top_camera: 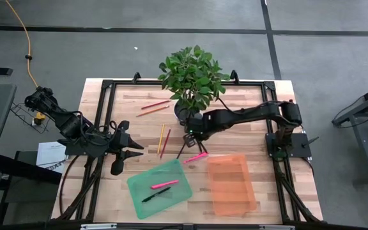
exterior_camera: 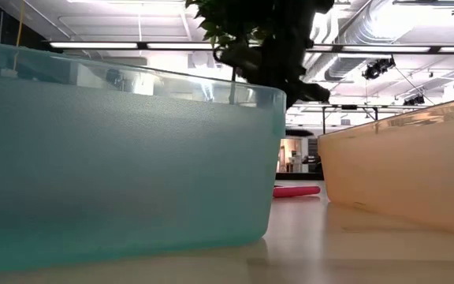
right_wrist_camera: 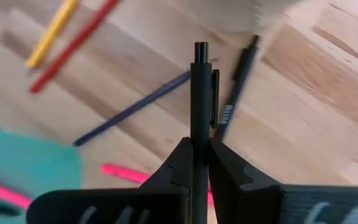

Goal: Sort pens & pencils
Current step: Put the right black pen into the green bin, then put the black pen into the green bin

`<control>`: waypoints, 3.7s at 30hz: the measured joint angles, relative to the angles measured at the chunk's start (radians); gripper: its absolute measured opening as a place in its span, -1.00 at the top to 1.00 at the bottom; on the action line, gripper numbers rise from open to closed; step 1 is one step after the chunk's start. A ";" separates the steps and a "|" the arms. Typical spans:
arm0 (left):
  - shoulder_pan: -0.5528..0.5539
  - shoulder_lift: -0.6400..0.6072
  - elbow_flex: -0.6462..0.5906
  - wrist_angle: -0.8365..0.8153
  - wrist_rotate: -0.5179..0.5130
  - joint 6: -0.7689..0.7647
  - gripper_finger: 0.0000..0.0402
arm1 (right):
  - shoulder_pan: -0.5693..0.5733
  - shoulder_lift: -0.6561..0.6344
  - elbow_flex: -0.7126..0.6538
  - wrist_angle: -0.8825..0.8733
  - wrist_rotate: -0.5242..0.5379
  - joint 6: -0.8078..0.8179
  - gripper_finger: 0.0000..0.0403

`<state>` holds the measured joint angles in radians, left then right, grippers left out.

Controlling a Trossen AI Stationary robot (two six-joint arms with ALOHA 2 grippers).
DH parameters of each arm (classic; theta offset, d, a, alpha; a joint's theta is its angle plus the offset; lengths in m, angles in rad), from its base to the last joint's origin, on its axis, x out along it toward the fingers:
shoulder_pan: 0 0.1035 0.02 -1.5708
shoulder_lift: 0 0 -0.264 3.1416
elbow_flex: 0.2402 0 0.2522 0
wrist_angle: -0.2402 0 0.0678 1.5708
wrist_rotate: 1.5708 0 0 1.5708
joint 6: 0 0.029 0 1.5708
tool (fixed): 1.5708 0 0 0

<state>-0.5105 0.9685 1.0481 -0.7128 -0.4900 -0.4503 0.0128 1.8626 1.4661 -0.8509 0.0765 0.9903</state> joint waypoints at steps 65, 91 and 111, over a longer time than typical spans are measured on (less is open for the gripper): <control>0.000 0.000 0.000 -0.047 0.147 -0.017 0.58 | 0.275 0.142 0.109 0.659 -0.061 0.001 0.52; 0.171 0.036 0.001 0.141 0.167 0.205 0.57 | 0.372 -0.667 -0.516 1.054 0.571 -0.345 0.51; 0.452 0.428 0.000 0.451 0.419 0.117 0.57 | 0.214 -0.713 -0.732 0.691 0.236 -0.026 0.51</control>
<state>-0.0582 1.3965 1.0482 -0.2613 -0.0712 -0.3331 0.2263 1.1496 0.7345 -0.1594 0.3125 0.9642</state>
